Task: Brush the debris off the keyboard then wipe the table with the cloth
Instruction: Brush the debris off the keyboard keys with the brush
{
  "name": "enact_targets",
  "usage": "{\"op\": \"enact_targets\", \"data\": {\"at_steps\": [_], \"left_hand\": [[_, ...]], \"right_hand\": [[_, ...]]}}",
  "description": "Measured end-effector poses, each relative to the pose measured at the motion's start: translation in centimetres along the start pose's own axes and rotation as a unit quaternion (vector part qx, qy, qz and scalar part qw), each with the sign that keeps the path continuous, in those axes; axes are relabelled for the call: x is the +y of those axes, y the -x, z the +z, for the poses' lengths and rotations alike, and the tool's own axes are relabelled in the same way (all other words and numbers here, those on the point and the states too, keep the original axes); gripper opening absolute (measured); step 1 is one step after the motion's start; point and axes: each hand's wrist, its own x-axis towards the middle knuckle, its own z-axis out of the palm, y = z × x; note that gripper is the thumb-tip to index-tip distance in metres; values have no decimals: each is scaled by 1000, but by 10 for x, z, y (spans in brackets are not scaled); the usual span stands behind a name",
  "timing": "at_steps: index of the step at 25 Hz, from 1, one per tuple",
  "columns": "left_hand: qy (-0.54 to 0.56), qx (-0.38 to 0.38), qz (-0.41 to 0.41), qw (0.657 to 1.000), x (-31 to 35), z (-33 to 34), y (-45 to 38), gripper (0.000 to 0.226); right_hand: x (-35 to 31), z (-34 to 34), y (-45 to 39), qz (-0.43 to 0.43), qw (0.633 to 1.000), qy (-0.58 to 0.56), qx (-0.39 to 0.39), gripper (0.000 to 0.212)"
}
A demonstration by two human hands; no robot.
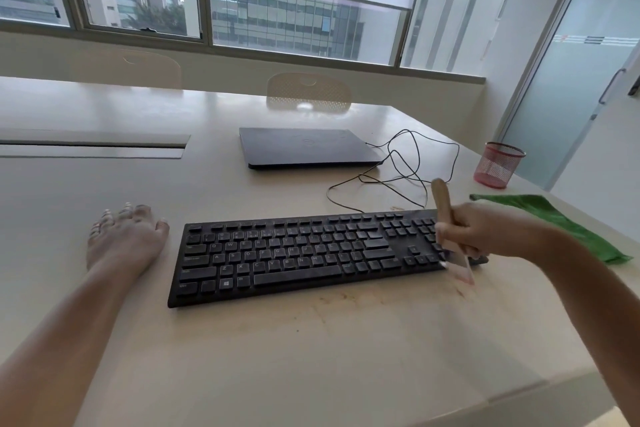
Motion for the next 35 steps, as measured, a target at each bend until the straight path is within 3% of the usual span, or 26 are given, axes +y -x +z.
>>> {"op": "enact_targets", "data": {"at_steps": [1, 3, 5, 7, 9, 11, 12, 13, 15, 17, 18, 20, 21, 22, 23, 25, 27, 28, 30, 32, 33, 35], "left_hand": [[1, 0, -3, 1000, 0, 1, 0, 51], [-1, -2, -5, 1000, -2, 0, 0, 51], [0, -2, -2, 1000, -2, 0, 0, 50], [4, -2, -1, 1000, -2, -1, 2, 50], [7, 0, -2, 1000, -2, -1, 2, 49], [5, 1, -5, 1000, -2, -1, 1, 49], [4, 1, -6, 1000, -2, -1, 1, 49], [5, 0, -6, 1000, -2, -1, 1, 50], [9, 0, -6, 1000, -3, -1, 1, 51], [11, -3, -5, 1000, -4, -1, 0, 52], [11, -4, -3, 1000, -4, -1, 0, 52], [14, -4, -5, 1000, -3, -1, 0, 53], [14, -4, -6, 1000, -3, -1, -1, 53], [12, -4, -5, 1000, -3, -1, -1, 53], [9, -6, -4, 1000, -3, 0, -1, 53], [10, -8, -5, 1000, -4, 0, -1, 53], [8, -11, -3, 1000, -4, -1, -1, 54], [7, -10, -1, 1000, -3, -1, -1, 54], [6, -6, -2, 1000, -2, -1, -1, 54], [4, -7, 0, 1000, -2, 0, 0, 53], [5, -7, 0, 1000, -2, 1, 0, 53], [4, -8, -3, 1000, -3, 1, 0, 53]], "right_hand": [[1, -6, 2, 2, 1000, 0, -23, 28], [2, -9, -8, -10, 998, -29, 46, 25], [-5, 2, -21, -28, 980, -161, 114, 21], [-14, 18, -26, -54, 950, -295, 88, 22], [-3, 25, -28, -40, 963, -254, 80, 21], [19, 17, -26, 42, 988, -63, 138, 22], [27, 12, -22, 80, 981, 9, 175, 23], [28, 10, -16, 83, 975, 9, 206, 22], [10, 17, -6, -19, 969, -135, 204, 18], [-12, 31, 8, -97, 944, -296, 114, 17], [-10, 36, 14, -96, 940, -320, 73, 17], [19, 31, 14, -23, 967, -239, 87, 16], [37, 25, 15, 33, 984, -126, 118, 18], [50, 20, 16, 85, 984, -15, 153, 21], [55, 20, 17, 99, 978, 23, 181, 23], [40, 25, 15, -1, 979, -104, 173, 19], [21, 35, 14, -68, 957, -259, 115, 16], [24, 36, 12, -49, 961, -247, 116, 17], [45, 26, 4, 59, 980, -111, 156, 26], [58, 12, 1, 150, 965, -19, 216, 30], [49, 8, -1, 127, 962, -63, 234, 29], [11, 8, -11, -19, 954, -227, 196, 23]]}}
